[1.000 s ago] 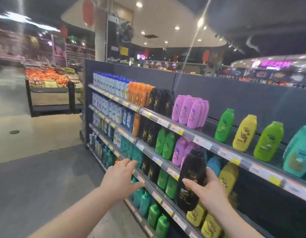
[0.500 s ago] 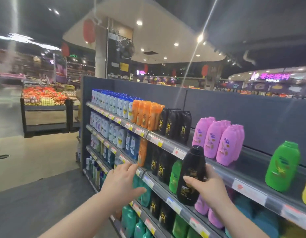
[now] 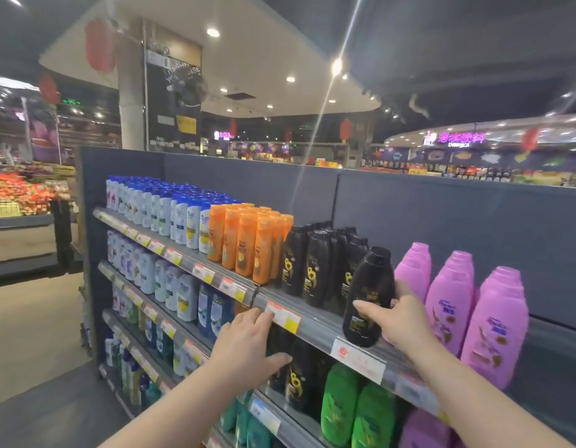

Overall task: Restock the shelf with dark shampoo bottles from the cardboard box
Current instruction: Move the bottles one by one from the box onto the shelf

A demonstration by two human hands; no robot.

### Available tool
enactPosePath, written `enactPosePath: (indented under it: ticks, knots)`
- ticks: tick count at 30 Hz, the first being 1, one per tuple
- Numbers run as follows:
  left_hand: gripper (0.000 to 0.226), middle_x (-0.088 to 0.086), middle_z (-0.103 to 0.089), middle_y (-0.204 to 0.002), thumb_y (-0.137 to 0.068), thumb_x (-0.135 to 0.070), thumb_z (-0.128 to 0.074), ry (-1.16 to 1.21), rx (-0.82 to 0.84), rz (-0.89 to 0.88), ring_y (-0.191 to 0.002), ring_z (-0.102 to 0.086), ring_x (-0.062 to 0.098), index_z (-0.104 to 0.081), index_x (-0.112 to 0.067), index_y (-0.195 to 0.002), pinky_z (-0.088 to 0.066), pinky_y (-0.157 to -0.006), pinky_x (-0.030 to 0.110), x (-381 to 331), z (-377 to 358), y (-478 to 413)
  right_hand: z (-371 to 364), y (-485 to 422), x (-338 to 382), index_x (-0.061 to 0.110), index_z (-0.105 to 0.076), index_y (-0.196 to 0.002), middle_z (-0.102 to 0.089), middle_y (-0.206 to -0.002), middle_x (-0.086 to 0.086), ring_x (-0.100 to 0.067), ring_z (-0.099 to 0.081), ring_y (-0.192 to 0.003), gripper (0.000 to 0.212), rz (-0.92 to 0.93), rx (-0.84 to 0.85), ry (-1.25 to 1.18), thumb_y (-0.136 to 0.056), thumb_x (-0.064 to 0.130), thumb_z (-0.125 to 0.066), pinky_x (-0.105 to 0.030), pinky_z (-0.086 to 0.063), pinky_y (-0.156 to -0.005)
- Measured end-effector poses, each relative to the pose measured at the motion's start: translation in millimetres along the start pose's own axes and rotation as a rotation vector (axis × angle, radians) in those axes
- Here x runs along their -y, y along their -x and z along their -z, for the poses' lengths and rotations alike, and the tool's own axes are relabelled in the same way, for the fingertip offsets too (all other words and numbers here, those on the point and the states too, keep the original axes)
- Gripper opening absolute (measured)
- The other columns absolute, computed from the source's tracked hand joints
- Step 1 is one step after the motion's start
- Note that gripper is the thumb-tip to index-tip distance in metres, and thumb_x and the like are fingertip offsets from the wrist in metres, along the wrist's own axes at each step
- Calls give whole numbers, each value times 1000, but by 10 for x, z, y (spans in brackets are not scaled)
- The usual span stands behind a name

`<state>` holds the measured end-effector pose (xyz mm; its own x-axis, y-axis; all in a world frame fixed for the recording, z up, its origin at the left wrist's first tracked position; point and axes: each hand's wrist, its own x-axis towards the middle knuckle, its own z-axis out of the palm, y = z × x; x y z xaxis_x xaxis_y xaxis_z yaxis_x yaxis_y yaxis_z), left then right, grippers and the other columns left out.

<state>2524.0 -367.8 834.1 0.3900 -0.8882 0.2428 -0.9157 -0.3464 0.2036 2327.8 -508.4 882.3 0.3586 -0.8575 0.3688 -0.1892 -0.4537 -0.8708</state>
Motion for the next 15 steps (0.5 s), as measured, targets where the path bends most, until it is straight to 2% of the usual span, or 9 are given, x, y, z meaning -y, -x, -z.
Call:
enactPosePath:
  ticks: [2, 5, 7, 9, 12, 15]
  knots:
    - [80, -1, -31, -146, -79, -65, -49, -6, -14, -84, -135, -29, 22, -22, -23, -141, -29, -110, 43, 18, -72, -317, -55, -180, -16, 28, -54, -90, -64, -85, 7, -8, -58, -78, 34, -15, -64, 36, -69, 20, -79, -20, -40, -60]
    - [74, -1, -35, -143, -79, -63, -48, -2, -4, -188, -132, -33, 23, -27, -23, -138, -30, -108, 44, 50, -173, -762, -177, -397, -62, 21, -57, -100, -66, -93, 0, -19, -61, -88, 39, -71, -155, 107, -68, 25, -80, -35, -51, -77]
    - [72, -1, -38, -137, -78, -64, -49, -13, 11, -264, -128, -36, 24, -32, -23, -134, -32, -104, 41, 90, -228, -1053, -276, -530, -96, 23, -54, -101, -66, -96, 0, -20, -61, -91, 42, -107, -205, 137, -68, 26, -80, -40, -51, -84]
    - [67, -1, -43, -130, -77, -64, -50, -10, 25, -322, -123, -40, 23, -39, -22, -128, -35, -101, 40, 132, -287, -1295, -390, -633, -138, 24, -53, -103, -64, -96, 4, -17, -61, -90, 44, -136, -238, 180, -68, 30, -79, -36, -52, -80]
    - [60, -3, -50, -116, -76, -67, -49, -8, 26, -398, -112, -48, 21, -50, -22, -116, -40, -95, 37, 175, -387, -1543, -550, -752, -217, 25, -52, -103, -62, -93, 8, -12, -59, -85, 45, -170, -281, 267, -68, 35, -78, -22, -44, -62]
    - [58, -4, -53, -109, -75, -68, -49, -2, 54, -488, -106, -50, 19, -57, -22, -111, -42, -91, 34, 231, -526, -1640, -692, -805, -302, 26, -47, -100, -59, -93, 8, -12, -56, -83, 44, -256, -284, 314, -69, 38, -77, -25, -44, -66]
